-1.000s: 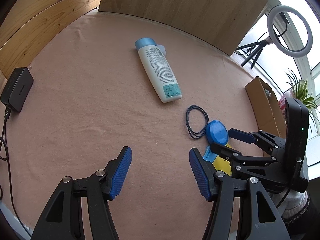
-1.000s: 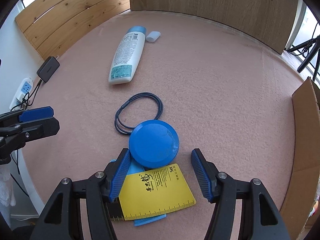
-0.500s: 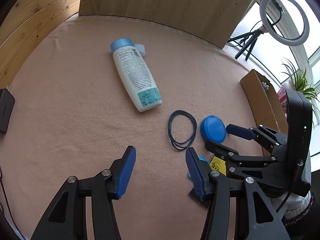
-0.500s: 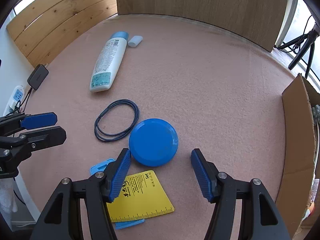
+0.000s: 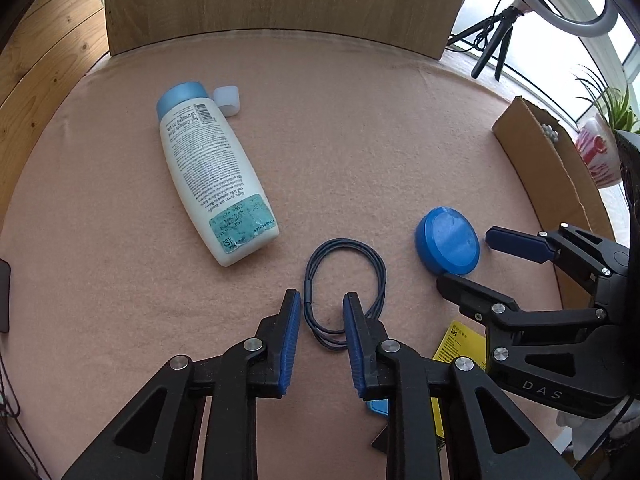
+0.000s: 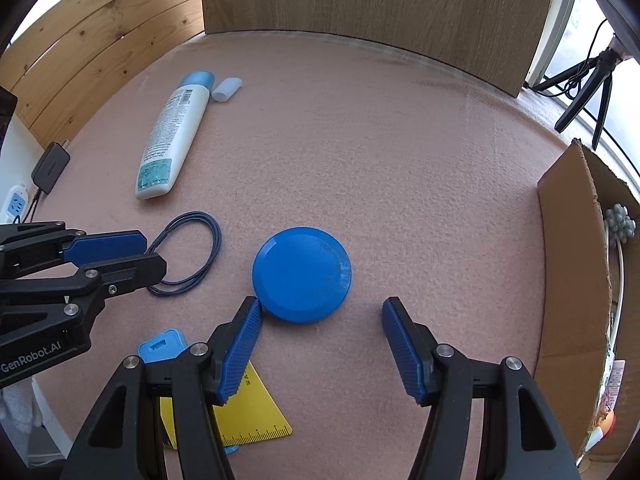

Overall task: Organize objects
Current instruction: 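Grasp the black cable loop with the left gripper while the right gripper grasps the blue round case, then carry the cable with the left gripper while the right gripper carries the blue case to the box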

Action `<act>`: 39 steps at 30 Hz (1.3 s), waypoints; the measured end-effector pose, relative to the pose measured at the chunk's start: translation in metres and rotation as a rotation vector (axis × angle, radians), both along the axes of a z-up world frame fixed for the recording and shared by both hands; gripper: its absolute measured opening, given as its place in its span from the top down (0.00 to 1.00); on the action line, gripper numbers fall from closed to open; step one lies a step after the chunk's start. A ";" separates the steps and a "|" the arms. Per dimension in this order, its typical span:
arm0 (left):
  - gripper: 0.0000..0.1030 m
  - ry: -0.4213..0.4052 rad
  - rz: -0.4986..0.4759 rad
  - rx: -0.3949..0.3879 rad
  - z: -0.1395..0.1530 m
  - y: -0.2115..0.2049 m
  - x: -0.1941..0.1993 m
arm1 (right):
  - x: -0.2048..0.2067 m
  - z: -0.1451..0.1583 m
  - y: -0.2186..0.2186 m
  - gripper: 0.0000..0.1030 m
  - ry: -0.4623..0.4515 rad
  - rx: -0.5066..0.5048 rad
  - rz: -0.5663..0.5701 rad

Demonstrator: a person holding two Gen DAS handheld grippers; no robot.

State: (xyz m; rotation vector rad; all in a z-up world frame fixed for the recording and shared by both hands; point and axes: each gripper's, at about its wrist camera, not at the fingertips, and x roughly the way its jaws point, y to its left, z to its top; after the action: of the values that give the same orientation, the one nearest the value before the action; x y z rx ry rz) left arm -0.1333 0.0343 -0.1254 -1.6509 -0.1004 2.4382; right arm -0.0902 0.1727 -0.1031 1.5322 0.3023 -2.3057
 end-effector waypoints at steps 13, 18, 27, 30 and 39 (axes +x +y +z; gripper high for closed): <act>0.96 0.014 -0.006 -0.024 -0.003 0.002 -0.001 | -0.012 -0.003 -0.023 0.42 0.010 0.056 0.068; 0.96 0.009 0.031 0.014 -0.001 -0.009 0.003 | -0.016 -0.004 -0.019 0.42 0.000 0.036 0.060; 0.96 0.031 0.078 0.083 0.012 -0.031 0.012 | -0.011 -0.003 -0.008 0.55 0.004 -0.016 0.009; 0.96 0.043 0.083 0.098 0.020 -0.035 0.016 | -0.009 -0.001 0.000 0.55 -0.002 -0.059 -0.022; 0.96 0.085 0.079 0.148 0.046 -0.031 0.024 | 0.008 0.023 0.031 0.55 -0.008 -0.219 -0.111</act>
State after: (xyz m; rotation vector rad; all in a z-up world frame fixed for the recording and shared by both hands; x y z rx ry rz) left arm -0.1098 0.0038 -0.0792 -1.5062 -0.3308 2.4878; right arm -0.0820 0.2032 -0.0800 1.4808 -0.0381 -2.3260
